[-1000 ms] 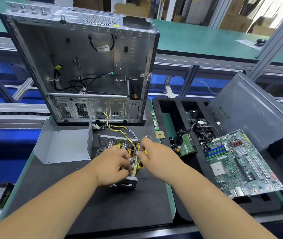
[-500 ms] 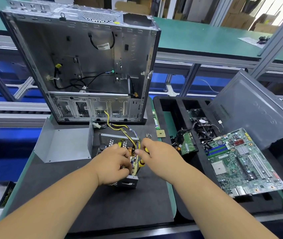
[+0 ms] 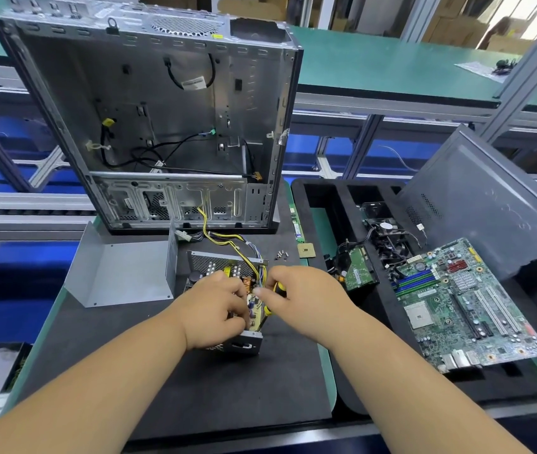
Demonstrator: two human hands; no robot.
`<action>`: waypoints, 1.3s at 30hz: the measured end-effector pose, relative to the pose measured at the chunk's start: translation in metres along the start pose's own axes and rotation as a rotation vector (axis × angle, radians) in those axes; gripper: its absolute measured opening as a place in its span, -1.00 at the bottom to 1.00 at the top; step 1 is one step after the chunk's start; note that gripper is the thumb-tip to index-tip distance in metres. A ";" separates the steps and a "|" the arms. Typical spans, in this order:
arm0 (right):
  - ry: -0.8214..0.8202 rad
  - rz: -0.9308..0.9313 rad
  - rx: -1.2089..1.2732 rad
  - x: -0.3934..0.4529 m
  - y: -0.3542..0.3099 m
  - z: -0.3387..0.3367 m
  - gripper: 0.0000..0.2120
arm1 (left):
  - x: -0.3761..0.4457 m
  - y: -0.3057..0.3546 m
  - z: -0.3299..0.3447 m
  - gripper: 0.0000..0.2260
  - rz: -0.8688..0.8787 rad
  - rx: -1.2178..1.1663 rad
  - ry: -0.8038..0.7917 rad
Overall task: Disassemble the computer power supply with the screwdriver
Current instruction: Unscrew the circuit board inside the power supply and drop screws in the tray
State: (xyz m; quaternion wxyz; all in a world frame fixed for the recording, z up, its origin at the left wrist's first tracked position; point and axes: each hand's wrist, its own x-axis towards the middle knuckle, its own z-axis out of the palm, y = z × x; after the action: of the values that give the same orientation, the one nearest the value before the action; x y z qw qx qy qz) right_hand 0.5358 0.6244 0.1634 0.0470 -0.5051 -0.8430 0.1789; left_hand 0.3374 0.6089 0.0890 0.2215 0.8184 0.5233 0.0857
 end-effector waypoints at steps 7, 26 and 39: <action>-0.032 -0.004 0.160 0.003 0.008 -0.001 -0.92 | -0.001 -0.001 0.000 -0.81 0.010 -0.020 0.013; -0.137 -0.041 0.234 0.002 0.012 -0.001 -0.87 | -0.001 0.004 -0.004 -0.73 -0.019 -0.031 0.002; -0.030 -0.019 0.211 0.000 0.011 0.004 -0.86 | -0.001 0.004 -0.003 -0.72 -0.033 -0.028 -0.003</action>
State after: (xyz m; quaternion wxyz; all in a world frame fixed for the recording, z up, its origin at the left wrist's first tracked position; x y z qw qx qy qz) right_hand 0.5444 0.6279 0.1555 0.0891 -0.4866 -0.8248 0.2738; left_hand 0.3385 0.6072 0.0937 0.2351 0.8065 0.5352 0.0883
